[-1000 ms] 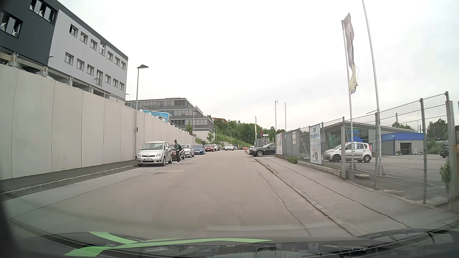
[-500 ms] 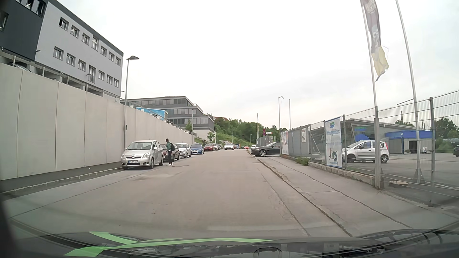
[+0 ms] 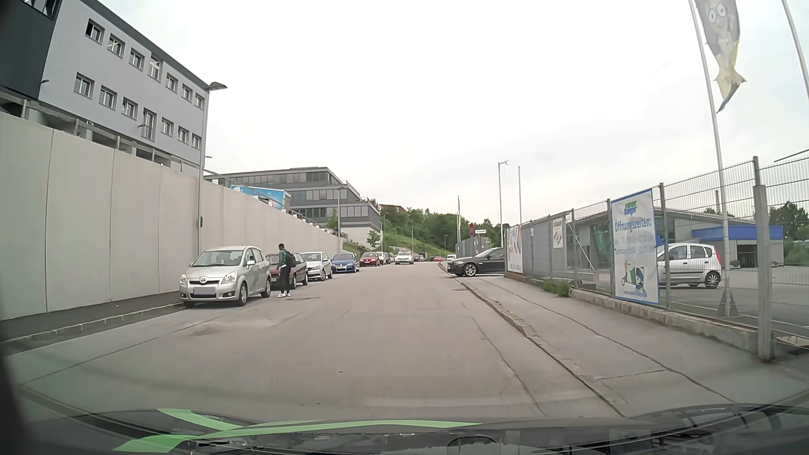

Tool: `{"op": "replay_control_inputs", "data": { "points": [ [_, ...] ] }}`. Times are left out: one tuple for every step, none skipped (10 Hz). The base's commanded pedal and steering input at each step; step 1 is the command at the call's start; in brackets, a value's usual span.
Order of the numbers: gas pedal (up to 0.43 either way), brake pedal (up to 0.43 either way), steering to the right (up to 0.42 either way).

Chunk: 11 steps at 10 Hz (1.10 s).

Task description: Follow the waypoints while adhering to traffic rules and regulations

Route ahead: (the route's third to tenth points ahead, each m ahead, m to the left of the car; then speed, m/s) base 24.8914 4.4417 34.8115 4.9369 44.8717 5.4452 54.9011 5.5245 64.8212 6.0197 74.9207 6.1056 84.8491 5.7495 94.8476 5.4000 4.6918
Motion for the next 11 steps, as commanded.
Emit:
{"op": "replay_control_inputs", "data": {
  "points": [
    [0.000,0.213,-0.015],
    [0.000,0.226,-0.015],
    [0.000,0.220,-0.014],
    [0.000,0.220,-0.012],
    [0.000,0.226,-0.011],
    [0.000,0.226,-0.011],
    [0.000,0.220,-0.011],
    [0.000,0.220,-0.011],
    [0.000,0.220,-0.010],
    [0.000,0.220,-0.009],
    [0.000,0.220,-0.007]
  ]
}}
